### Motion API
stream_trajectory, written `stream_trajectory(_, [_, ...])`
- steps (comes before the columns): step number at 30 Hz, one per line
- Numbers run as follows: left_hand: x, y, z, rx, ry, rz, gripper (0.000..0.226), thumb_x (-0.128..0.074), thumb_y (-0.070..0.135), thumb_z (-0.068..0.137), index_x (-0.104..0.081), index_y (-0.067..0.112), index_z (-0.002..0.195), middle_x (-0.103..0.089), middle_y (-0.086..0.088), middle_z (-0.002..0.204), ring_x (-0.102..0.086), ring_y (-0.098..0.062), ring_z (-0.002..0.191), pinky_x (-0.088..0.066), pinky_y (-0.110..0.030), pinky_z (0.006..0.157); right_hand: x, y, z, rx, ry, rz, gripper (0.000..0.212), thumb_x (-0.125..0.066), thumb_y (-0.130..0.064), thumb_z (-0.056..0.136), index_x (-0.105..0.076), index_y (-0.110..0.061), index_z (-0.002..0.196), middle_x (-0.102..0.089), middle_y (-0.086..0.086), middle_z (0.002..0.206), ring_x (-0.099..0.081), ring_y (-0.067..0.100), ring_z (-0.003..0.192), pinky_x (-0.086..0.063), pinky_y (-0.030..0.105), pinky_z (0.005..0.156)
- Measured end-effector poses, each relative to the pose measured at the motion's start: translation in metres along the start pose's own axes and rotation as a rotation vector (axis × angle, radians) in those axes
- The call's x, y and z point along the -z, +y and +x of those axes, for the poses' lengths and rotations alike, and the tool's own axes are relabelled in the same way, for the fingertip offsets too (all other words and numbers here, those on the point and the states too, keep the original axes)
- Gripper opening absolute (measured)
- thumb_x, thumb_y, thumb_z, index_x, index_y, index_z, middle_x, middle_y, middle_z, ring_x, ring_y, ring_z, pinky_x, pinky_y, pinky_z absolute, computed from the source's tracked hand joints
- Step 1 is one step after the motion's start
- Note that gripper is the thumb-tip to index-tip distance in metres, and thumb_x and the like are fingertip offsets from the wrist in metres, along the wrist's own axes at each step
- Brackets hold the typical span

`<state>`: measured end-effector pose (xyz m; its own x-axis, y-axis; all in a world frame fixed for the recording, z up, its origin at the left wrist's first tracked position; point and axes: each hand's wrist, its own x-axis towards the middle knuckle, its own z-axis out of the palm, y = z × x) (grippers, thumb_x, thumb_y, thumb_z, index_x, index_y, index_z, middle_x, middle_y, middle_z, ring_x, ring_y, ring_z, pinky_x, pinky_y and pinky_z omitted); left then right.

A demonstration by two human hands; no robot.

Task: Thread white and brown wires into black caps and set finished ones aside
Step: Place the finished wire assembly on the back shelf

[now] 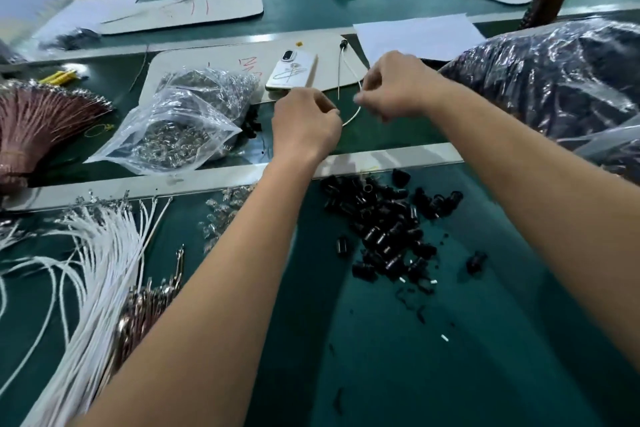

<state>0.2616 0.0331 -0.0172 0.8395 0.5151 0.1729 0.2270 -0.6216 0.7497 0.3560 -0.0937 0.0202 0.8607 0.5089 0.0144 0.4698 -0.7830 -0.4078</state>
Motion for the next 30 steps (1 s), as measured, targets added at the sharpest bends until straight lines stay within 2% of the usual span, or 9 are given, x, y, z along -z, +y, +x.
stream_trajectory(2, [0.009, -0.003, -0.026, 0.024, 0.006, 0.009, 0.011, -0.068, 0.020, 0.085, -0.077, 0.024, 0.081, -0.076, 0.002, 0.087, -0.070, -0.018, 0.089, -0.057, -0.033, 0.087, 0.009, -0.007, -0.047, 0.077, -0.200, -0.049, 0.026, -0.070, -0.032, 0.095, -0.075, -0.015, 0.075, -0.073, 0.000, 0.062, -0.068, 0.010, 0.053, -0.057, 0.028, 0.060])
stream_trajectory(4, [0.014, -0.004, -0.051, 0.037, 0.043, -0.034, 0.010, -0.068, 0.021, 0.085, -0.077, 0.022, 0.082, -0.075, 0.004, 0.083, -0.070, -0.015, 0.086, -0.056, -0.031, 0.084, 0.006, -0.012, -0.078, 0.134, -0.245, -0.117, 0.024, -0.076, -0.041, 0.090, -0.073, -0.021, 0.076, -0.073, -0.004, 0.064, -0.071, 0.011, 0.056, -0.055, 0.026, 0.057])
stream_trajectory(11, [0.018, -0.001, -0.124, 0.125, 0.120, -0.231, 0.009, -0.071, 0.024, 0.086, -0.077, 0.020, 0.084, -0.072, 0.005, 0.074, -0.069, -0.013, 0.075, -0.057, -0.032, 0.079, -0.028, -0.012, -0.115, 0.197, -0.061, -0.228, 0.008, -0.081, -0.021, 0.086, -0.081, -0.021, 0.094, -0.056, -0.010, 0.070, -0.062, 0.021, 0.084, -0.043, 0.026, 0.075])
stream_trajectory(15, [0.024, 0.000, -0.140, 0.150, 0.071, -0.299, 0.010, -0.070, 0.024, 0.089, -0.077, 0.017, 0.092, -0.075, 0.000, 0.084, -0.071, -0.016, 0.082, -0.058, -0.035, 0.084, -0.025, -0.009, -0.131, 0.251, 0.088, -0.149, 0.008, -0.076, -0.022, 0.087, -0.080, -0.023, 0.094, -0.066, -0.006, 0.083, -0.062, 0.017, 0.082, -0.051, 0.029, 0.078])
stream_trajectory(18, [0.039, 0.001, -0.149, 0.239, -0.032, -0.609, 0.015, -0.072, 0.017, 0.092, -0.076, 0.005, 0.100, -0.074, -0.008, 0.086, -0.071, -0.020, 0.076, -0.062, -0.038, 0.082, -0.026, -0.028, -0.151, 0.298, 0.187, 0.089, 0.010, -0.073, -0.014, 0.087, -0.080, -0.015, 0.093, -0.071, -0.002, 0.082, -0.058, 0.004, 0.068, -0.044, 0.016, 0.068])
stream_trajectory(20, [0.053, -0.002, -0.156, 0.288, -0.043, -0.884, 0.007, -0.071, 0.003, 0.091, -0.074, -0.001, 0.086, -0.072, -0.010, 0.070, -0.069, -0.017, 0.061, -0.062, -0.030, 0.068, -0.032, -0.050, -0.166, 0.291, 0.215, 0.208, 0.014, -0.070, -0.010, 0.087, -0.081, -0.013, 0.095, -0.070, -0.002, 0.080, -0.061, 0.008, 0.071, -0.042, 0.009, 0.066])
stream_trajectory(24, [0.091, -0.032, -0.160, 0.310, 0.162, -0.799, 0.021, -0.073, 0.002, 0.089, -0.071, 0.008, 0.069, -0.068, -0.006, 0.057, -0.066, -0.018, 0.054, -0.059, -0.032, 0.063, -0.053, -0.098, -0.191, 0.240, 0.080, 0.236, 0.015, -0.076, -0.026, 0.091, -0.079, -0.011, 0.090, -0.072, 0.001, 0.080, -0.064, 0.015, 0.077, -0.045, 0.023, 0.067])
stream_trajectory(27, [0.121, -0.065, -0.158, 0.344, 0.411, -0.601, 0.027, -0.074, 0.015, 0.088, -0.070, 0.018, 0.062, -0.068, -0.004, 0.058, -0.064, -0.022, 0.057, -0.062, -0.047, 0.073, -0.089, -0.144, -0.219, 0.253, -0.206, 0.062, 0.046, -0.075, -0.039, 0.091, -0.057, -0.011, 0.061, -0.054, 0.004, 0.057, -0.053, 0.021, 0.059, -0.035, 0.030, 0.052])
stream_trajectory(30, [0.138, -0.085, -0.162, 0.332, 0.527, -0.577, 0.031, -0.073, 0.021, 0.088, -0.066, 0.020, 0.058, -0.065, 0.000, 0.054, -0.061, -0.021, 0.054, -0.059, -0.047, 0.074, -0.119, -0.177, -0.240, 0.249, -0.265, 0.035, 0.049, -0.073, -0.033, 0.090, -0.040, -0.015, 0.060, -0.059, 0.011, 0.073, -0.062, 0.034, 0.077, -0.042, 0.028, 0.065])
